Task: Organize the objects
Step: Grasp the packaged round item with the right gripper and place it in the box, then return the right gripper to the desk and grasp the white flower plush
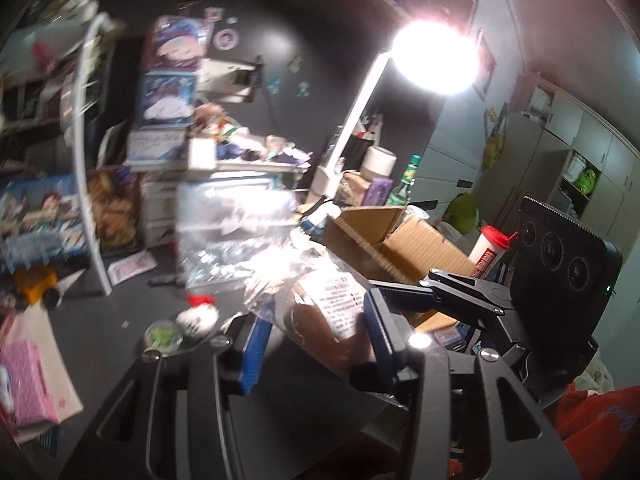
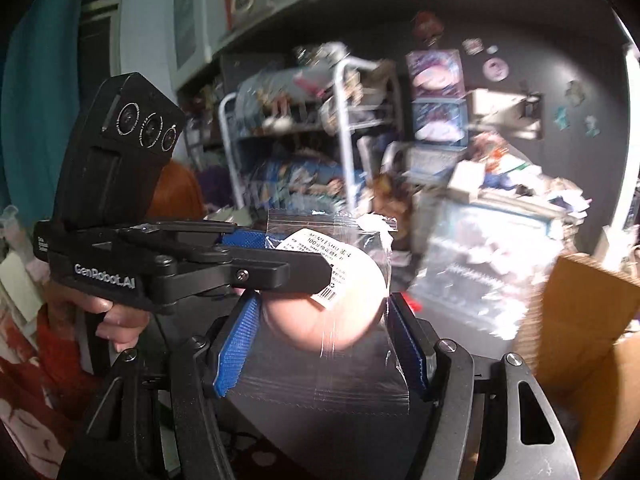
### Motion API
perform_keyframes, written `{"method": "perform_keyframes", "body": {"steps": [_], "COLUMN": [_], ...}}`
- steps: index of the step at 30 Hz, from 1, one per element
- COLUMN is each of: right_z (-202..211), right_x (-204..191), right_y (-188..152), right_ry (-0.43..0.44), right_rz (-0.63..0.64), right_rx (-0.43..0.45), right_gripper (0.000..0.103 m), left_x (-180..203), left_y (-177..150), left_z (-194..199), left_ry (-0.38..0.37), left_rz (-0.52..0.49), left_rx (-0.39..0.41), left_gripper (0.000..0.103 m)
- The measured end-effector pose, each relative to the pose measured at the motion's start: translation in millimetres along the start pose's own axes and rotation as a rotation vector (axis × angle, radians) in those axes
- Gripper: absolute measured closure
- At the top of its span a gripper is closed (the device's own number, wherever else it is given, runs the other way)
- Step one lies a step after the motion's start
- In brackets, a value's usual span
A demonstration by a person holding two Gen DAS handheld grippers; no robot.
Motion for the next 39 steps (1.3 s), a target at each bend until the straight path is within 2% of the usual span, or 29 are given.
{"method": "perform_keyframes", "body": {"steps": [3, 7, 12, 16, 17, 18, 19, 20, 21, 31, 35, 39], "right_z": [22, 45, 57, 60, 61, 60, 59, 61, 62, 62, 58, 52], "right_x": [26, 63, 102, 115, 116, 118, 119, 121, 121, 120, 110, 88], "right_y": [-5, -18, -38, -48, -50, -52, -53, -54, -55, -56, -47, -30], "right_ry": [-0.059, -0.129, -0.167, -0.186, -0.190, -0.194, -0.198, -0.203, -0.211, -0.235, -0.233, -0.193], "right_rz": [-0.010, -0.048, -0.108, -0.119, -0.120, -0.122, -0.123, -0.122, -0.118, -0.106, -0.089, -0.055], "right_rx": [0.002, -0.034, -0.098, -0.143, -0.153, -0.167, -0.177, -0.181, -0.180, -0.195, -0.187, -0.150], "right_gripper": [0.042, 0.042, 0.042, 0.042, 0.042, 0.040, 0.037, 0.026, 0.020, 0.020, 0.020, 0.020], "left_x": [27, 61, 83, 94, 96, 98, 98, 98, 98, 80, 68, 49], "left_y": [15, 29, 36, 34, 34, 34, 35, 35, 36, 44, 46, 47], "left_z": [-22, -65, -116, -140, -142, -145, -147, -146, -145, -117, -96, -70], "left_ry": [-0.029, -0.062, -0.090, -0.085, -0.084, -0.083, -0.076, -0.067, -0.061, -0.019, -0.006, 0.020], "left_rz": [-0.046, -0.103, -0.111, -0.118, -0.120, -0.126, -0.128, -0.129, -0.135, -0.119, -0.104, -0.081], "left_rx": [-0.020, -0.086, -0.184, -0.227, -0.232, -0.236, -0.236, -0.229, -0.216, -0.157, -0.112, -0.056], "left_gripper": [0.063, 0.064, 0.065, 0.065, 0.064, 0.057, 0.050, 0.035, 0.029, 0.028, 0.028, 0.028]}}
Point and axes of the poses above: each gripper's, at about its wrist camera, not at the fingertips, and z roughly against the way its jaws point, x to its right, y to its top, the point moved 3 cm from there along -z, roughly the way its jaws point, and after that the axes turned 15 degrees about z, right-handed, at the moved point
